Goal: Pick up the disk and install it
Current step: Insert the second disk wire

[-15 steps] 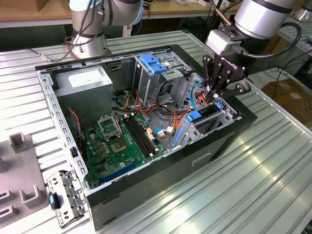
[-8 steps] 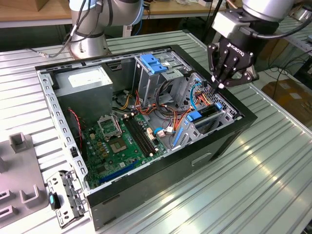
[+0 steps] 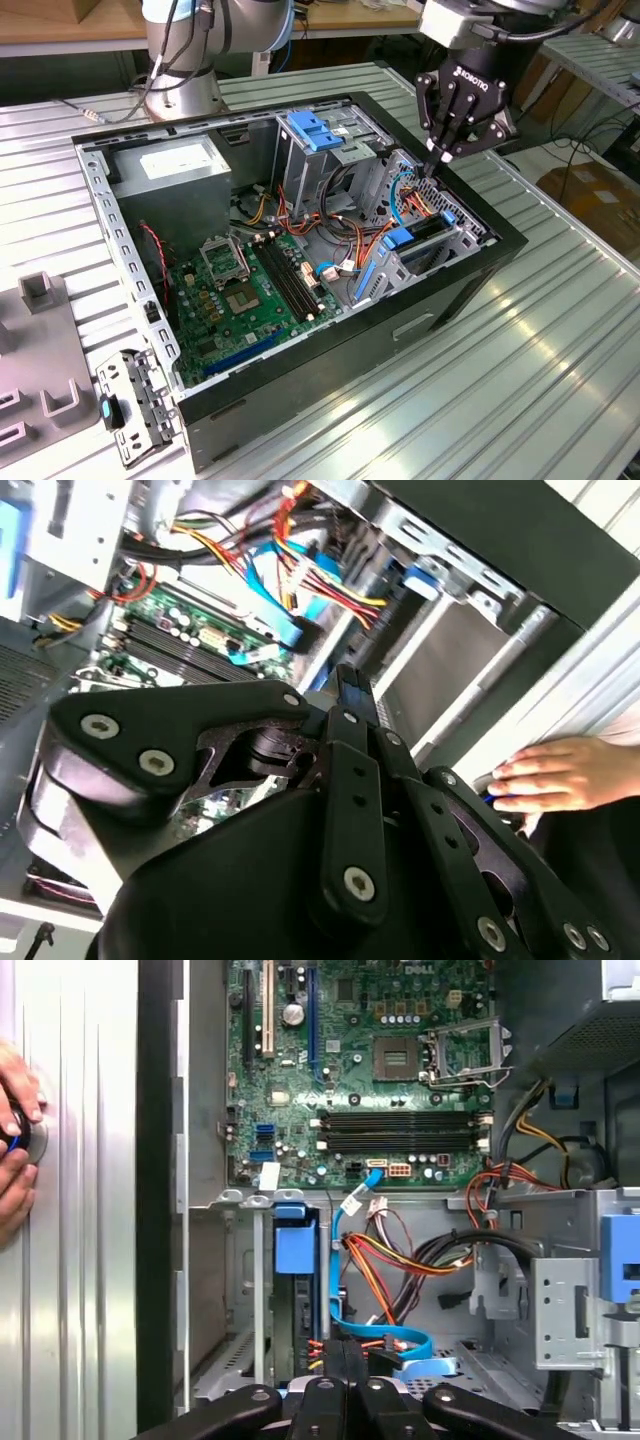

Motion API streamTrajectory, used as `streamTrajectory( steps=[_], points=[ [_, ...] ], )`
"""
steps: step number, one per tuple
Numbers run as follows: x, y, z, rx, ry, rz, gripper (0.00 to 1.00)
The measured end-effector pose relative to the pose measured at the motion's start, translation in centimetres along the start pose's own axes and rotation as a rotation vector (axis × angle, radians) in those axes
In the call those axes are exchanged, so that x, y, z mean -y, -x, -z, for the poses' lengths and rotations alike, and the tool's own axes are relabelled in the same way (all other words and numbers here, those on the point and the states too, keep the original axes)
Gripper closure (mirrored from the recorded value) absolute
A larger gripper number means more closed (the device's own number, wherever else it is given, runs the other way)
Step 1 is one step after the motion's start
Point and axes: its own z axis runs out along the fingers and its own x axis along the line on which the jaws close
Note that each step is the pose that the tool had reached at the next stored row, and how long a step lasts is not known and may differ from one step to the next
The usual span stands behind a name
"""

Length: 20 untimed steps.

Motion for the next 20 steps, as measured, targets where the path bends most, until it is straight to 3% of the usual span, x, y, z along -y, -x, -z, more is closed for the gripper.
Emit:
streamTrajectory(
  steps=[2, 4, 5, 9, 13, 20],
  points=[
    [0.22, 1.08, 0.07, -0.0021, 0.0013, 0.000, 0.89],
    [0.33, 2.21, -0.01, -0.0235, 0.0014, -0.001, 0.89],
    [0.35, 2.41, -0.11, -0.0283, 0.0012, -0.001, 0.89],
    [0.44, 2.78, -0.59, -0.0552, 0.0008, -0.002, 0.89],
    [0.47, 3.00, -0.98, -0.0826, 0.0003, -0.003, 0.70],
    [0.76, 3.89, -1.75, -0.1290, -0.0005, -0.005, 0.70]
  ],
)
